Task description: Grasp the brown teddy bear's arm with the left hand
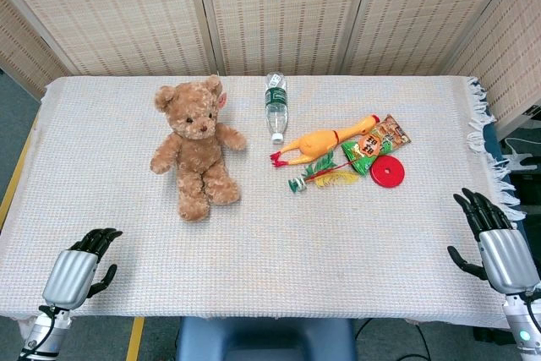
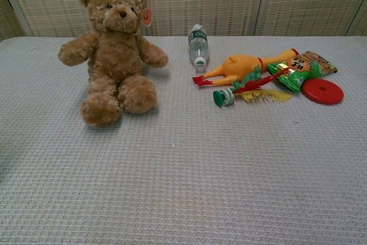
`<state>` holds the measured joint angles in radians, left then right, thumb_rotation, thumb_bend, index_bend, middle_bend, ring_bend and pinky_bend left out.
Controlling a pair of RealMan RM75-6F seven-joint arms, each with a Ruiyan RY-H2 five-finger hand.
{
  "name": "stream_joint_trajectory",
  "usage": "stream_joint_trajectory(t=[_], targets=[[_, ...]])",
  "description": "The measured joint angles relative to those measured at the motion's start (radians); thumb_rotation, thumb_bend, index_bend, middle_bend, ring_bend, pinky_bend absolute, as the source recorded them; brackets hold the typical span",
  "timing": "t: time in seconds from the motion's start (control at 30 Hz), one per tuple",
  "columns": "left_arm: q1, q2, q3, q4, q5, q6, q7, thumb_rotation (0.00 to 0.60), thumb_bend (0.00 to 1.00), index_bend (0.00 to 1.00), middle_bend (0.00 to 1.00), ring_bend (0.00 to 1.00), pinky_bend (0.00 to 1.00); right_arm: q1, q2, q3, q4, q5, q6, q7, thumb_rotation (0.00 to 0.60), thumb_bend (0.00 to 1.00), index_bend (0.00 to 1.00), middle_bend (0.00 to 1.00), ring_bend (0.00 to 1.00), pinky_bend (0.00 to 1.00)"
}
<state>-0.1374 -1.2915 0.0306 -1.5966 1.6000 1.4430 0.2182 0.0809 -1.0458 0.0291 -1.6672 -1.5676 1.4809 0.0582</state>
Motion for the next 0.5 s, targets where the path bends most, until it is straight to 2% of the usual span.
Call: stream_joint_trajectory(t=[0.27, 0.4, 0.5], targets=[[-0.004, -0.013, -0.001, 0.004, -0.027, -0.028, 0.025, 0.600, 0.41, 0.17, 0.19, 0.18, 0.47, -0.028, -0.004, 0.013, 0.007, -0.012, 0.080, 0.031, 0.600, 0.19, 0.00, 0.00, 0.00, 0.13], [-0.006, -0.047, -0.024, 0.010, -0.050, -0.024, 0.031, 0.600, 0.41, 0.06, 0.18, 0.18, 0.47, -0.036, -0.002, 0.016, 0.011, -0.019, 0.094, 0.061, 0.600, 0.19, 0.00, 0.00, 0.00, 0.13], [-0.011, -0.097, -0.064, 0.026, -0.086, -0.014, 0.038, 0.600, 0.40, 0.01, 0.16, 0.18, 0.46, -0.033, 0.000, 0.018, 0.011, -0.012, 0.082, 0.065, 0.600, 0.19, 0.00, 0.00, 0.00, 0.13]])
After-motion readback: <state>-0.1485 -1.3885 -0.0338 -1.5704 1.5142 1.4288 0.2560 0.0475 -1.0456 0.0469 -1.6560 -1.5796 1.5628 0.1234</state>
